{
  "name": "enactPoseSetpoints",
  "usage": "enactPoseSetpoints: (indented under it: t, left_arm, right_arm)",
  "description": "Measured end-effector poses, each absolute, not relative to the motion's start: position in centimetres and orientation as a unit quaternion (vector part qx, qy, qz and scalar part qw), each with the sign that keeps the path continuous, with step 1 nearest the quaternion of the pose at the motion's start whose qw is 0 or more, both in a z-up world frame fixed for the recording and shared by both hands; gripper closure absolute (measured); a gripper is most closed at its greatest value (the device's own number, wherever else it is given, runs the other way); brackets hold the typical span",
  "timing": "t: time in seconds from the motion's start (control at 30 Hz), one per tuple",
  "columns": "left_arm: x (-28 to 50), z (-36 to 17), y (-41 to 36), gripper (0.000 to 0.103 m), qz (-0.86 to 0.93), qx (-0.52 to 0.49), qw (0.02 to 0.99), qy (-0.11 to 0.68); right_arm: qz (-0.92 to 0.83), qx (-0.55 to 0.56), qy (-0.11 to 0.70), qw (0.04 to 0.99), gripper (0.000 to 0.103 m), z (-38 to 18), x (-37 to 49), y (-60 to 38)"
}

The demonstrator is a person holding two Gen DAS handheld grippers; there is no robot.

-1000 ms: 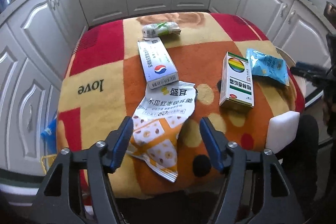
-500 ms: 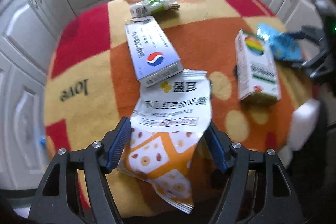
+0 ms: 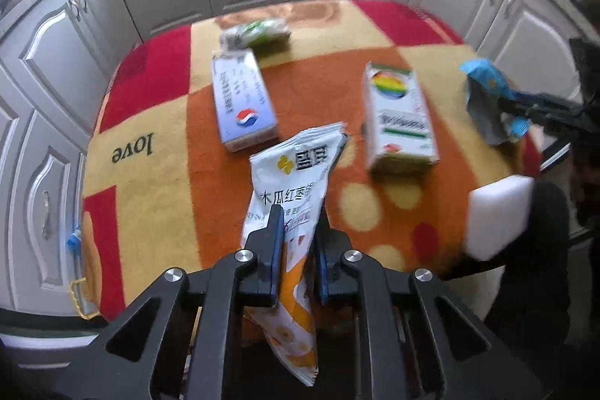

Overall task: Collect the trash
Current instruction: 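Carry the wrapper and blue packet over the bucket and release both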

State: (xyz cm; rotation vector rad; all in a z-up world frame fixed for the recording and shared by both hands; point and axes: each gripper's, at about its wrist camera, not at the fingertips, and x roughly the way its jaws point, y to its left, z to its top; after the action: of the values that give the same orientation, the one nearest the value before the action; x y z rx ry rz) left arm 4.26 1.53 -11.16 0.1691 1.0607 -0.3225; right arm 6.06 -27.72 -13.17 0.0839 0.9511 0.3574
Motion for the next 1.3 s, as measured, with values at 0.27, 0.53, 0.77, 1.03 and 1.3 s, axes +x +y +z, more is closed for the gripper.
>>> enactPoseSetpoints:
  t: [0.27,0.53,0.77,1.03,1.3]
  left_arm:
    - [4.0,-7.0,-2.0,0.092,-0.176,0.062,0.867,0.462]
    - [6.1,-6.4,-7.9,0.092,-0.205,0.064,0.870,0.444]
    - [7.5,-6.2,-14.0,0.093,-0.232,0.086,0.865,0.437]
    - [8.3,-5.8,-19.2,0.093,-0.255,0.109,0.861,0.427]
    - [9.4,-6.4,-23.2,0.093,-0.271,0.117,0.853,0.430]
  right_arm:
    - [0.151,0.059,0.430,0.888,0.060,-10.9,4.2,-28.4]
    - [0.122,0.077,0.412,0.900,0.060,-9.8,3.7,-30.1]
    - [0.087,0.081,0.406,0.906,0.060,-9.3,3.2,-32.7]
    - [0.043,0.104,0.403,0.908,0.060,-9.4,2.5,-36.9]
    - [-0.003,0.124,0.399,0.909,0.060,-9.7,1.7,-41.1]
